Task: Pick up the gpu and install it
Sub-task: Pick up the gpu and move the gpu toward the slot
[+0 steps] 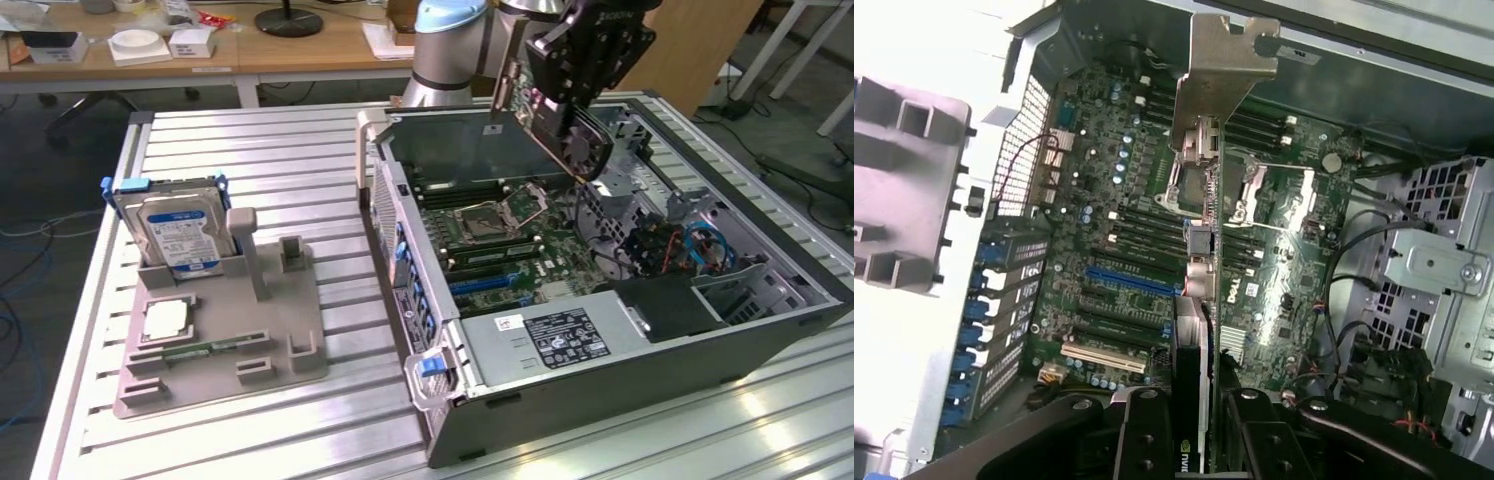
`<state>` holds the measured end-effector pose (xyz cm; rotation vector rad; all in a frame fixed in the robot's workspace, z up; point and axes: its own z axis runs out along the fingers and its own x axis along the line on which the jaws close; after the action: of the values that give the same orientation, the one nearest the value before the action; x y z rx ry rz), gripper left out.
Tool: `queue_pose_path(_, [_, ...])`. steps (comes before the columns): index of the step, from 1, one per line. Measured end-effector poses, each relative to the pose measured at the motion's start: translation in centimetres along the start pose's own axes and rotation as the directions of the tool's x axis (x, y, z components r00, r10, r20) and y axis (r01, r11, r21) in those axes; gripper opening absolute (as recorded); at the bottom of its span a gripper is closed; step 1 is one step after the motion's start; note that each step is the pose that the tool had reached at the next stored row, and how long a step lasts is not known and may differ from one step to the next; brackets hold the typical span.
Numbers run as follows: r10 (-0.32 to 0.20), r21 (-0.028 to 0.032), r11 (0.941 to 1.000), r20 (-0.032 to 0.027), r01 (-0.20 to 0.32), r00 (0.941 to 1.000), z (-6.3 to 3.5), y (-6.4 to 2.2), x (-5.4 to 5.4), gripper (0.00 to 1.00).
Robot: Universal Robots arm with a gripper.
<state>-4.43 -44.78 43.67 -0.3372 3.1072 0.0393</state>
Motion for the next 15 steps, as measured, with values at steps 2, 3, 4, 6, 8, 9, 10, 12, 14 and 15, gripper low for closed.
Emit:
queue_pose_path(2, [0.027, 0.0005, 0.9996, 0.0006, -0.027, 0.9996, 0.01, 0.00, -0.01, 0.27])
queue_pose_path(3, [0.040, 0.0007, 0.9992, 0.0010, -0.040, 0.9992, 0.02, 0.00, 0.00, 0.27])
queue_pose_path(4, [0.055, 0.0011, 0.9985, 0.0013, -0.055, 0.9985, 0.03, 0.00, 0.00, 0.27])
queue_pose_path(6, [0.083, 0.0015, 0.9966, 0.0020, -0.083, 0.9966, 0.05, 0.00, 0.00, 0.27])
queue_pose_path(8, [0.113, 0.0020, 0.9935, 0.0028, -0.113, 0.9935, 0.08, 0.00, 0.00, 0.27])
queue_pose_path(9, [0.127, 0.0022, 0.9919, 0.0031, -0.127, 0.9919, 0.09, 0.00, 0.00, 0.27])
queue_pose_path(10, [0.141, 0.0025, 0.9900, 0.0034, -0.141, 0.9900, 0.11, 0.00, 0.00, 0.27])
queue_pose_path(12, [0.161, 0.0029, 0.9870, 0.0039, -0.161, 0.9870, 0.11, 0.00, 0.00, 0.27])
queue_pose_path(14, [0.175, 0.0030, 0.9846, 0.0044, -0.175, 0.9846, 0.12, 0.00, 0.00, 0.27])
queue_pose_path(15, [0.177, 0.0030, 0.9842, 0.0044, -0.177, 0.9842, 0.12, 0.00, 0.01, 0.27])
